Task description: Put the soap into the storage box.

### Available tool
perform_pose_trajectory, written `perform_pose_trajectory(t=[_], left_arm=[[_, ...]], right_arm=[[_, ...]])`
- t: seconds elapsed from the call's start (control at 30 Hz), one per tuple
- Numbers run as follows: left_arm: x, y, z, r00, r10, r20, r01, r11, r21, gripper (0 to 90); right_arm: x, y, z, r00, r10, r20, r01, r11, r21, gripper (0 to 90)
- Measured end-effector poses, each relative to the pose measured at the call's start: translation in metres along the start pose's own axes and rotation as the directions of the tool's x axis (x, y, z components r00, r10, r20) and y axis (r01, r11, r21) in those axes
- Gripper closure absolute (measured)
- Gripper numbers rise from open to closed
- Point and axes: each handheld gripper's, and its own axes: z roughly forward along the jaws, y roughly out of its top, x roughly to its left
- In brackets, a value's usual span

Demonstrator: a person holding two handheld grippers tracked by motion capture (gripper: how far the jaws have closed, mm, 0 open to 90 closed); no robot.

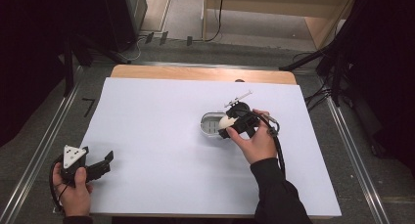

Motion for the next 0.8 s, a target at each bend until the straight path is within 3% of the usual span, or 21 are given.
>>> perform_pose_trajectory(t=[0.8], left_arm=[[0.0,0.0,0.0,1.0,0.0,0.0,0.0,1.0,0.0,14.4]], right_arm=[[0.002,0.015,0.013,1.0,-0.005,-0.006,0.005,1.0,0.012,25.4]])
